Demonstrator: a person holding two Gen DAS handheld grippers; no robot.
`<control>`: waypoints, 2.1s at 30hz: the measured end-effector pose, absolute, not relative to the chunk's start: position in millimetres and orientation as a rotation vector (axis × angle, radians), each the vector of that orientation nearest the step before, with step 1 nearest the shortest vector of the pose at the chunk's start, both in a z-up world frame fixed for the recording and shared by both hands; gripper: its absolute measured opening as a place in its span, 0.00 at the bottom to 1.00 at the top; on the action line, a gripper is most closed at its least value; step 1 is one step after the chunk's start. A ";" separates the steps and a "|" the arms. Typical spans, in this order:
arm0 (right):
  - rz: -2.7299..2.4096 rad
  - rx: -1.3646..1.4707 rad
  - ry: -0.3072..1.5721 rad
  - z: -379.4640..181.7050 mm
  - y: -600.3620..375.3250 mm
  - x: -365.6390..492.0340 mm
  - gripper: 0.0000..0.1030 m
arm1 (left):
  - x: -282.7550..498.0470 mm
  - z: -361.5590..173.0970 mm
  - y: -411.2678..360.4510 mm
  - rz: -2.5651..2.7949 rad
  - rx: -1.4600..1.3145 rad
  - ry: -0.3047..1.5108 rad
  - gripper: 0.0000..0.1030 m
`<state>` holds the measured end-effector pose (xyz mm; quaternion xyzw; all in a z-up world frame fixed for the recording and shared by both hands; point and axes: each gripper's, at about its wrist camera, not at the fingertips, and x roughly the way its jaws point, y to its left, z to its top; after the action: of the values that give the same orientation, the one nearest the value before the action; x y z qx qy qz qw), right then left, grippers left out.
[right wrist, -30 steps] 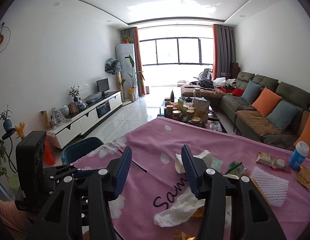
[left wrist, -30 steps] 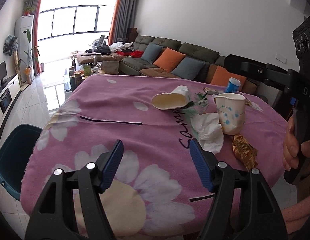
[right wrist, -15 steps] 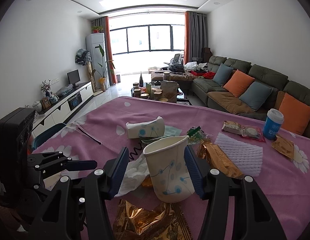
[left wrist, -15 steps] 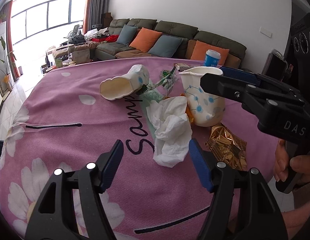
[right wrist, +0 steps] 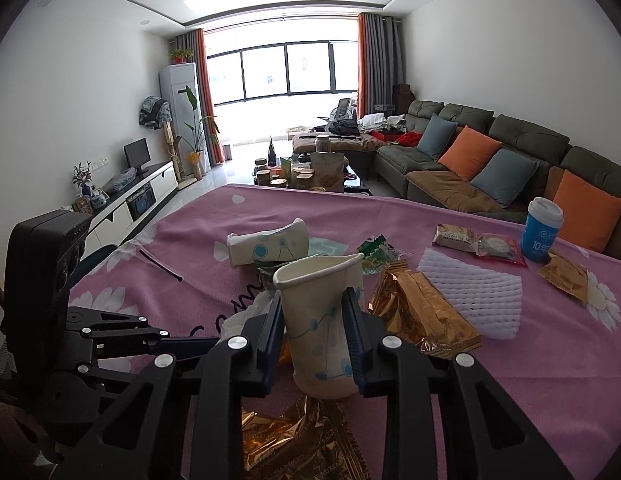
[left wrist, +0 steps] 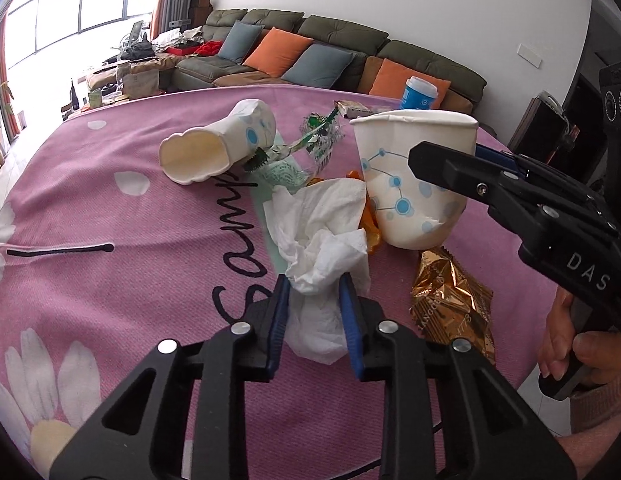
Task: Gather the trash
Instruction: 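Carry the paper cup with the right tool while the left tool carries the tissue over the bin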
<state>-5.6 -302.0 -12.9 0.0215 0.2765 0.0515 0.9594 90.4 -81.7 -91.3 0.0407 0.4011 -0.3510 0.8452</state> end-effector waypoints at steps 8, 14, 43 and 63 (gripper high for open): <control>0.103 0.074 0.523 -1.0 -313.6 -13.6 0.19 | 94.5 -88.6 -71.6 -0.744 0.054 0.818 0.10; 0.117 0.083 0.496 8.8 -314.1 -19.3 0.19 | 81.7 -76.7 -58.3 -0.737 0.045 0.777 0.09; 0.509 0.105 0.478 27.6 -200.4 8.1 0.19 | 36.5 -36.1 74.6 -0.446 -0.064 0.674 0.09; 0.733 0.105 0.514 33.2 -118.2 50.9 0.19 | 29.8 -16.9 173.2 -0.203 -0.142 0.631 0.09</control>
<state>50.9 -118.2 33.2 0.0506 0.2482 0.3542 0.9002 29.8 173.2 -16.9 -0.0695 0.3096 -0.0996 0.9431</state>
